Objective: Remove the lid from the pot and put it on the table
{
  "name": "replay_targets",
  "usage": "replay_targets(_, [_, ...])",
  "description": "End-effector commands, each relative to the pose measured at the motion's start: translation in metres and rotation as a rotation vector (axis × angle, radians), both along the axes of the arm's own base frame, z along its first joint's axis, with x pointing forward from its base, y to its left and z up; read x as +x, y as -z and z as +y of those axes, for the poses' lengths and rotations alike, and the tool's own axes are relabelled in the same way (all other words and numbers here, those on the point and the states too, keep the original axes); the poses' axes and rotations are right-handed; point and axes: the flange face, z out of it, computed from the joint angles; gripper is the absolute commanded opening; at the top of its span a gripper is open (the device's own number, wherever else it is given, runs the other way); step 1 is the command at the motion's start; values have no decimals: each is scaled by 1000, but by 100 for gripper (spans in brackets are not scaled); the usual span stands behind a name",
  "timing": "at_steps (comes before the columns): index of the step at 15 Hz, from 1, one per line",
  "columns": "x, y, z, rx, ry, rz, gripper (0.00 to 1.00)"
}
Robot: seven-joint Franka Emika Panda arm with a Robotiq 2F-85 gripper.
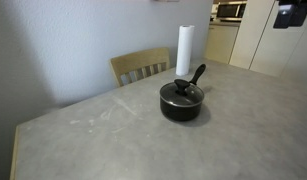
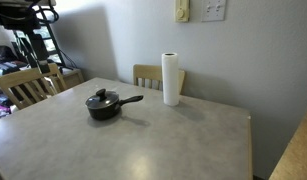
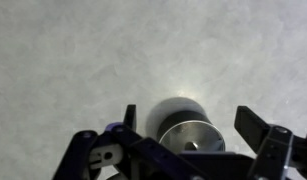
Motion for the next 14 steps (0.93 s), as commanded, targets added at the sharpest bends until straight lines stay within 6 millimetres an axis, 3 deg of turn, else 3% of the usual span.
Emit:
replay_targets(1, [20,4,-7,20,-11,-52,100])
replay_targets(5, [56,19,-4,13,-62,-97,100])
replay_targets(8, [85,36,8,8,-93,-95,100])
replay_targets(14, [148,78,65,-21,-187,-61,100])
